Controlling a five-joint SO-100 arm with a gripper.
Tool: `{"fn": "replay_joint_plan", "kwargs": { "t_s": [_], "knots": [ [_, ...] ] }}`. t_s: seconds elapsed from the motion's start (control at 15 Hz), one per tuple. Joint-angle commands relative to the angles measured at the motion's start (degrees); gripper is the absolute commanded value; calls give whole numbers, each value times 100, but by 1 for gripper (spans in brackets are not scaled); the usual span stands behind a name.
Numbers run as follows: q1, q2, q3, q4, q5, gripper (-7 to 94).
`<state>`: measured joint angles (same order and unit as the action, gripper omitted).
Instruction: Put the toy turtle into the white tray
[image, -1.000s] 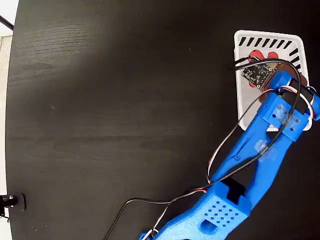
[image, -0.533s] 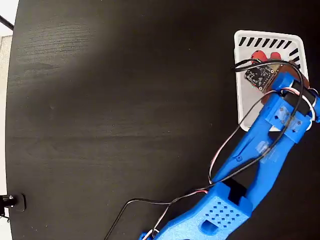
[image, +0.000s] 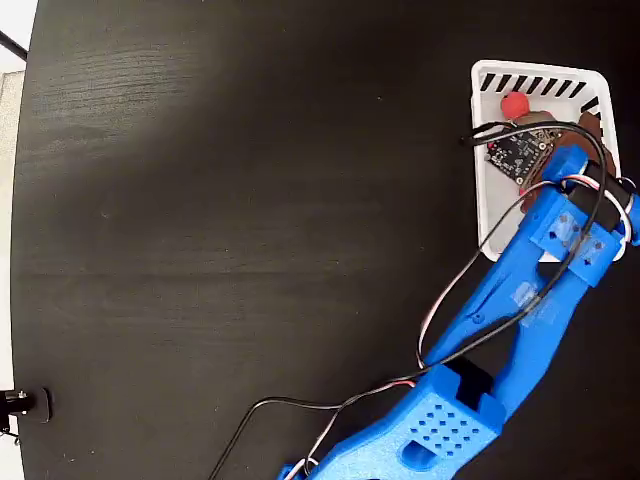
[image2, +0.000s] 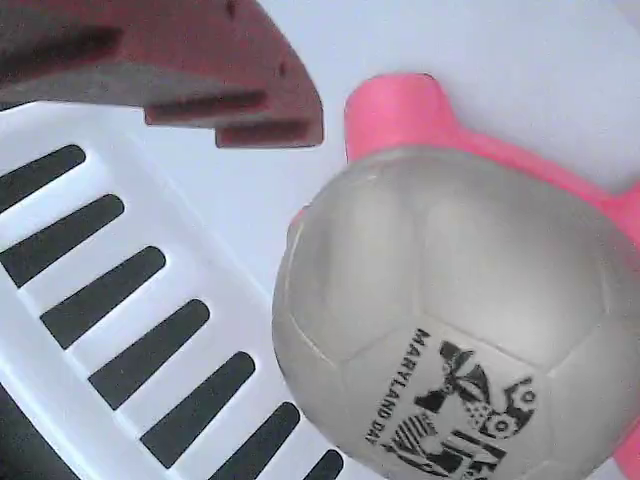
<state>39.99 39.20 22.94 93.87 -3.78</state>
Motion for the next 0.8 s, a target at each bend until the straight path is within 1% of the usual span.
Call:
{"fn": "replay_joint_plan", "kwargs": {
  "t_s": [0.0, 0.07, 0.13, 0.47, 0.6, 0.73],
  "knots": [
    [97, 352, -316, 18, -9, 39],
    [97, 387, -360, 18, 18, 10],
    [88, 413, -369, 18, 44, 0],
    [-44, 879, -123, -79, 360, 0],
    [-422, 1608, 299, -97, 571, 0],
    [-1072, 2514, 949, -149, 835, 0]
  ]
}}
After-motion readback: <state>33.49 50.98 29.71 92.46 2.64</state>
